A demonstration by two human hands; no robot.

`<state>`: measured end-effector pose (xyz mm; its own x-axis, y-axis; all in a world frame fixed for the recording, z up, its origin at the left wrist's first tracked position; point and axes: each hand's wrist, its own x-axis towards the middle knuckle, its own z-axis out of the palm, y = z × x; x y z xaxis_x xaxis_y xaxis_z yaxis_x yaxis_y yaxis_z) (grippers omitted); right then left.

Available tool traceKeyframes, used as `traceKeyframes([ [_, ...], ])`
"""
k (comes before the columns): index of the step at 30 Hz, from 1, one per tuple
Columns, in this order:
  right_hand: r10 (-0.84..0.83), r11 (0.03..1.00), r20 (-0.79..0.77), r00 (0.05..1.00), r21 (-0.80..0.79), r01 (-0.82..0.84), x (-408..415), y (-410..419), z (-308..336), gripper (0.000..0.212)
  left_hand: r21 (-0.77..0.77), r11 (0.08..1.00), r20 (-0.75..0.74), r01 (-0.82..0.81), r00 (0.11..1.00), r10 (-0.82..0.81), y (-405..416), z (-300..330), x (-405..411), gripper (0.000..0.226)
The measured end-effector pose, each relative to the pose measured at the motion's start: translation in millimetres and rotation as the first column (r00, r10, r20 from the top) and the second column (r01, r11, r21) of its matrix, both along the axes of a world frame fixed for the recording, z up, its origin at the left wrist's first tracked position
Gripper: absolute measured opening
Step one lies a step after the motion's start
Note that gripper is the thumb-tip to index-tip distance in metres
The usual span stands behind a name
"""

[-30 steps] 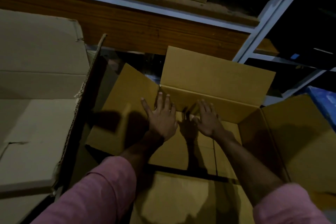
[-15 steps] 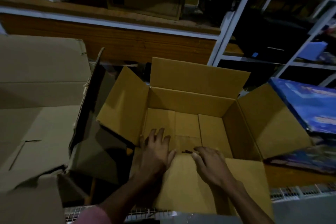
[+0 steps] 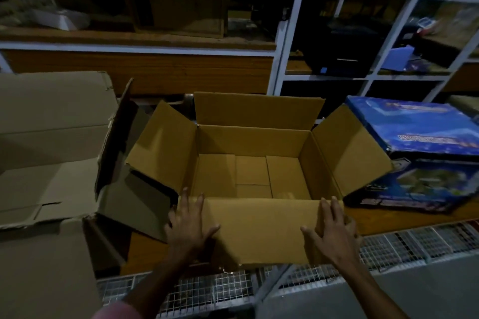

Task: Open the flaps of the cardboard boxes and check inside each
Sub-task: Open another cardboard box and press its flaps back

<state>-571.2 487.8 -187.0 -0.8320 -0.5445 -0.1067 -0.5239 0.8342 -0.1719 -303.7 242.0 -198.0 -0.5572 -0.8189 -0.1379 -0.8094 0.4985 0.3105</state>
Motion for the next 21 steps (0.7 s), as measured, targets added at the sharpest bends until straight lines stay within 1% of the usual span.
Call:
traceKeyframes([
  [2,0.053,0.998,0.085,0.995,-0.048,-0.049,-15.7,-0.4,-2.0,0.108,0.049,0.997,-0.076,0.058,0.996,-0.054,-8.3,-0.3,-2.0,0.105],
  [4,0.123,0.990,0.139,0.983,-0.081,-0.113,-29.3,-4.3,-0.5,0.114,0.045,0.995,-0.095,0.087,0.992,-0.082,-17.7,-3.3,-3.1,0.110],
  [6,0.187,0.980,0.167,0.968,-0.097,-0.172,-38.0,-10.2,2.4,0.115,0.031,0.992,-0.101,0.119,0.988,-0.115,-25.2,-6.1,-4.6,0.114],
  [9,0.178,0.981,0.197,0.964,-0.117,-0.157,-44.5,-18.3,-0.2,0.110,-0.003,0.987,-0.143,0.164,0.976,-0.162,-31.6,-15.0,-5.1,0.114],
  [12,0.126,0.981,0.152,0.980,-0.163,-0.100,-45.0,-25.2,-11.5,0.095,-0.073,0.985,-0.197,0.157,0.966,-0.168,-32.9,-24.5,-6.3,0.104],
  [15,0.062,0.975,0.104,0.993,-0.220,-0.038,-49.2,-33.2,-21.6,0.079,-0.200,0.968,-0.204,0.153,0.959,-0.194,-34.7,-30.9,-12.9,0.083],
  [17,0.055,0.950,0.037,0.998,-0.309,-0.041,-53.2,-36.8,-26.1,0.066,-0.198,0.976,-0.237,0.094,0.961,-0.141,-36.1,-30.2,-16.6,0.076],
  [18,0.062,0.932,-0.010,0.998,-0.358,-0.061,-55.1,-38.0,-26.5,0.062,-0.170,0.984,-0.266,0.050,0.959,-0.095,-38.2,-28.0,-18.0,0.070],
  [19,0.067,0.917,-0.061,0.996,-0.389,-0.086,-54.6,-39.0,-23.4,0.060,-0.150,0.989,-0.290,0.011,0.956,-0.054,-41.2,-24.6,-19.9,0.064],
  [21,0.066,0.898,-0.161,0.985,-0.420,-0.129,-53.0,-39.3,-13.4,0.057,-0.098,0.995,-0.303,-0.014,0.953,-0.017,-45.3,-12.7,-24.1,0.059],
])
